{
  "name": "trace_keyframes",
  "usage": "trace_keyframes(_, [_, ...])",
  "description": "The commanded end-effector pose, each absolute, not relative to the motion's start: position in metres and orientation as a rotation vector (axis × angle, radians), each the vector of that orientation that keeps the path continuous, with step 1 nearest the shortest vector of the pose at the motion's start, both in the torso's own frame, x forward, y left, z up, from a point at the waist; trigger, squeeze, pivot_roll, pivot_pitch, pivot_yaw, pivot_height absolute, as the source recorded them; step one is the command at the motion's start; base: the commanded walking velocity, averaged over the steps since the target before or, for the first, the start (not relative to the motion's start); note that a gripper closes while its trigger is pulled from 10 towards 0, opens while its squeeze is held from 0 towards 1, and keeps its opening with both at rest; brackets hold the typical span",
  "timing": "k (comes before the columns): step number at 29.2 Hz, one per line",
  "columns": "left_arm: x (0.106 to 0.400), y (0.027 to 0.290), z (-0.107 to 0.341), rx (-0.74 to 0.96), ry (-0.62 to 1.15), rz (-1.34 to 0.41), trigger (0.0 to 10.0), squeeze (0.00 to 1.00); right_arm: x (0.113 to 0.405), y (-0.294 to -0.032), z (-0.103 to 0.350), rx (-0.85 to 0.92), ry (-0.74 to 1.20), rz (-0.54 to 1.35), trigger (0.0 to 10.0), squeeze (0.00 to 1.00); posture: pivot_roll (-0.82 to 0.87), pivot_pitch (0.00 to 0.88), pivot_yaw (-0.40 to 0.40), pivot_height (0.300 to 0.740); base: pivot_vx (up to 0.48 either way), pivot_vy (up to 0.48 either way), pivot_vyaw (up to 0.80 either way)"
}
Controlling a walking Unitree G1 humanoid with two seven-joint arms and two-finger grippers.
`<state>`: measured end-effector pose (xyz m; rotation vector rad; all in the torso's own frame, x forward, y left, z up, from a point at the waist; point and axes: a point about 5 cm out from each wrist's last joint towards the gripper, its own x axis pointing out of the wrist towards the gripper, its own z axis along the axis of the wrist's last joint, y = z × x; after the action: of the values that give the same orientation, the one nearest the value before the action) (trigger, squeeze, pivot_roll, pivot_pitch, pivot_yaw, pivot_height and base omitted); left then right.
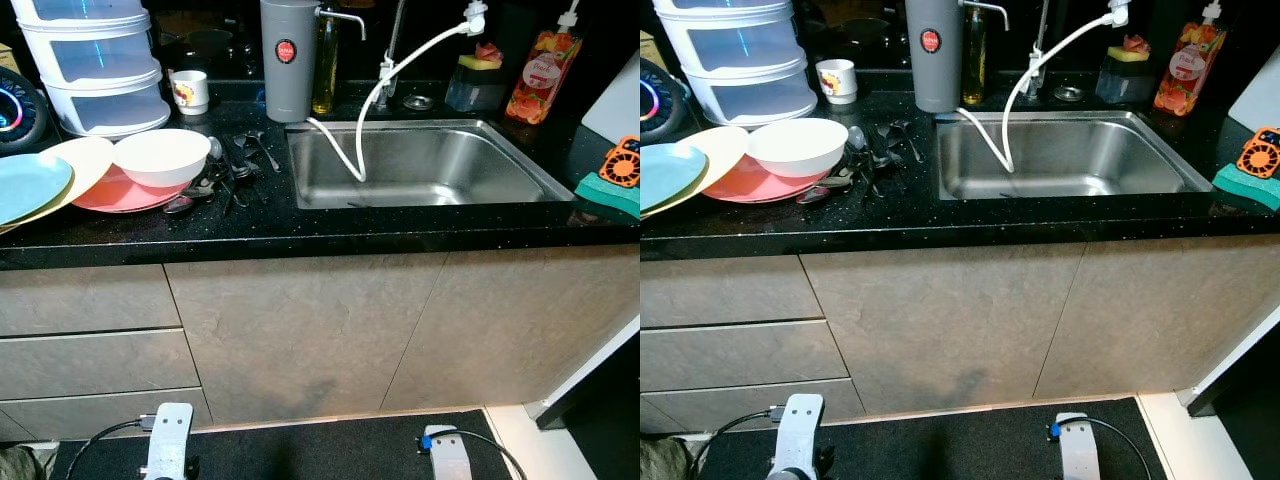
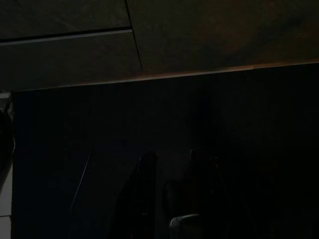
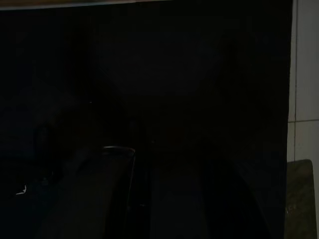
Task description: Kitchen organization
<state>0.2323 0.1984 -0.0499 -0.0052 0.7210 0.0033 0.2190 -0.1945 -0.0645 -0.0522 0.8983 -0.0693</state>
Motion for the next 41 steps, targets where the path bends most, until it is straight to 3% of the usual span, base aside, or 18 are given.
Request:
trace_keyframes(1, [0.225,0.201,-0.054,-0.005,0.74,0.012,10.0,0.0,0.216,-0.194,-0.067,-0.061,0.909,-0.058,10.0,0.0,-0.01,0.091,-0.013,0.74,0.0,0.0,0.0])
trace_keyframes(25, [0.21,0.193,-0.064,0.011,0.779,-0.025,10.0,0.0,0.214,-0.195,-0.068,-0.054,0.91,-0.067,10.0,0.0,0.0,0.091,-0.016,0.74,0.0,0.0,0.0])
trace_keyframes(31, [0.21,0.194,-0.064,0.034,0.779,-0.023,10.0,0.0,0.208,-0.196,-0.07,-0.07,0.924,-0.049,10.0,0.0,0.02,0.055,-0.057,0.74,0.0,0.0,0.0])
trace_keyframes(41, [0.216,0.196,-0.06,0.027,0.762,-0.012,10.0,0.0,0.216,-0.197,-0.066,-0.064,0.91,-0.066,10.0,0.0,0.02,0.052,-0.04,0.74,0.0,0.0,0.0])
